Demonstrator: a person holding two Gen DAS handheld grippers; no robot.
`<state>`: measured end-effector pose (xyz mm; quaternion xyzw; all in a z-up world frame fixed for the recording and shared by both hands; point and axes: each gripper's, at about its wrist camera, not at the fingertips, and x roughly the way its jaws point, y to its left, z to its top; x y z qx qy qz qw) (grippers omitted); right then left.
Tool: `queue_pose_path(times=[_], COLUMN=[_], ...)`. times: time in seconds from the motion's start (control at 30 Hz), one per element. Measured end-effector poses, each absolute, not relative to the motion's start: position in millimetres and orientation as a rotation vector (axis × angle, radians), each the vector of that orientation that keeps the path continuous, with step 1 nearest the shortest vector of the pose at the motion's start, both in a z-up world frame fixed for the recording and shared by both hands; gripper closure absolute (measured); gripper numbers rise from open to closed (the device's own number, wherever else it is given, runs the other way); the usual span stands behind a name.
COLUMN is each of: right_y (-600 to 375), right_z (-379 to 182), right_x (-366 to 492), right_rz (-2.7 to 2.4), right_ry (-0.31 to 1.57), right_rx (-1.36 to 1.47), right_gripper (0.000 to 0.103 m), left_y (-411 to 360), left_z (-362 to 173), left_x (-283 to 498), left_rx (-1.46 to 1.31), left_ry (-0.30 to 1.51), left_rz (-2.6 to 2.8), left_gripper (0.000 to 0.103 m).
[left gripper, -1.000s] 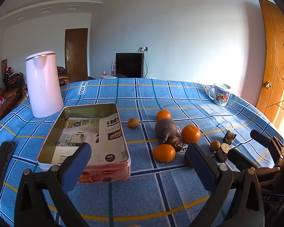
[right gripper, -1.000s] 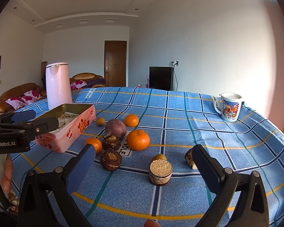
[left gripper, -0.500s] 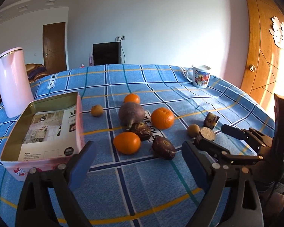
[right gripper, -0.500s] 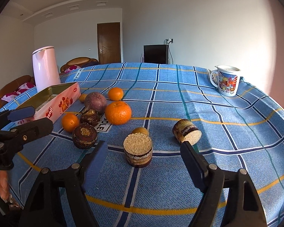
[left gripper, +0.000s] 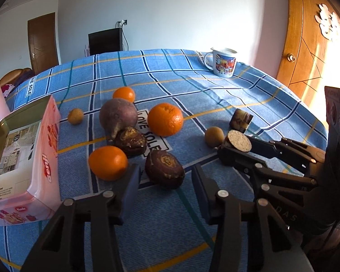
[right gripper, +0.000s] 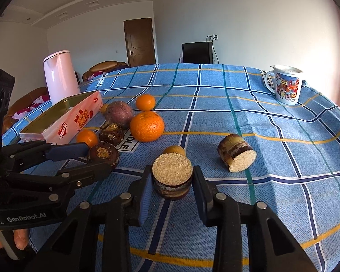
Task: Organize fruits
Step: 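Grasp the round rice cake with the right tool while the left tool grasps a brown round fruit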
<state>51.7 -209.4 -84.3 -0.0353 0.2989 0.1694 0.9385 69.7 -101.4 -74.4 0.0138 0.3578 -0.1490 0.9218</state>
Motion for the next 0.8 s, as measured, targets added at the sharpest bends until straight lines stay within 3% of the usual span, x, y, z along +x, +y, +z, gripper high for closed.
queue_pose_path(times=[0.17,0.27,0.8], right_y=[-208.5,-208.6,-209.1], right_z=[-84.0,-83.8,-68.6], right_x=[50.8,50.6,34.8], right_rz=[0.351,0.356,0.362], right_ry=[0.600,0.593,0.471], right_rx=[-0.077,-0.076,-0.074], right_gripper=[0.067,0.067,0.067], left_y=[-107.2,-108.0,-83.3], left_z=[-79.8,-79.7,-56.5], left_x=[79.6,81.2,55.4], left_rx=[0.028,0.025,0.035], left_ry=[0.798,0.801,0.621], left_rz=[-0.316,-0.310,-0.253], left_gripper=[0.057,0.066,0.066])
